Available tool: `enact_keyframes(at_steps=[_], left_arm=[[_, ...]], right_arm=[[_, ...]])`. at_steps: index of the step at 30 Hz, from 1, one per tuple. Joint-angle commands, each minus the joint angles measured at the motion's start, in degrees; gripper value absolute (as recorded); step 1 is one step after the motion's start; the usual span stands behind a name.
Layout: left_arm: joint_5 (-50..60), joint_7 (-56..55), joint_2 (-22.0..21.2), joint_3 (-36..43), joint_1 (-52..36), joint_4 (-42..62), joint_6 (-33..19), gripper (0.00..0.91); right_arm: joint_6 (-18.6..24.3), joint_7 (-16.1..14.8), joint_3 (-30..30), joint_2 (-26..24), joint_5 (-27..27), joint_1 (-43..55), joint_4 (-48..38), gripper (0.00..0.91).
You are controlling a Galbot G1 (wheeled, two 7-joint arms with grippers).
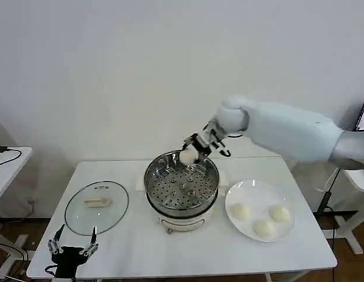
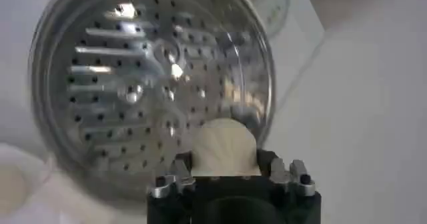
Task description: Take steamed baozi put them in steamer then cover it.
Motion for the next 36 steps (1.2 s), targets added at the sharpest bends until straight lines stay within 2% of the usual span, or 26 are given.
enact_keyframes(at_steps=[1, 11, 21, 36], left_arm=[[-0.3, 0.1, 0.1, -0.3, 0.0, 0.0, 0.1, 0.907], [-0.4, 0.1, -0.3, -0.3, -0.1, 0.3, 0.1, 0.907], [-0.4, 0.1, -0.6, -0.3, 0.0, 0.5, 0.0, 0.907], [-0.3, 0.1, -0.6, -0.3, -0.1, 0.6, 0.0, 0.907]], right_arm=[[11.1, 1.8, -2.1, 5.8, -10.8, -2.0, -5.0, 0.655], [16.1, 3.1, 0.1, 7.6, -20.6, -5.8, -11.6, 0.655], [19.3, 5.4, 2.4, 8.7, -26.4, -8.5, -15.9, 0.655], [20.9, 7.4, 3.7, 10.7, -28.0, -10.6, -19.2, 0.655]])
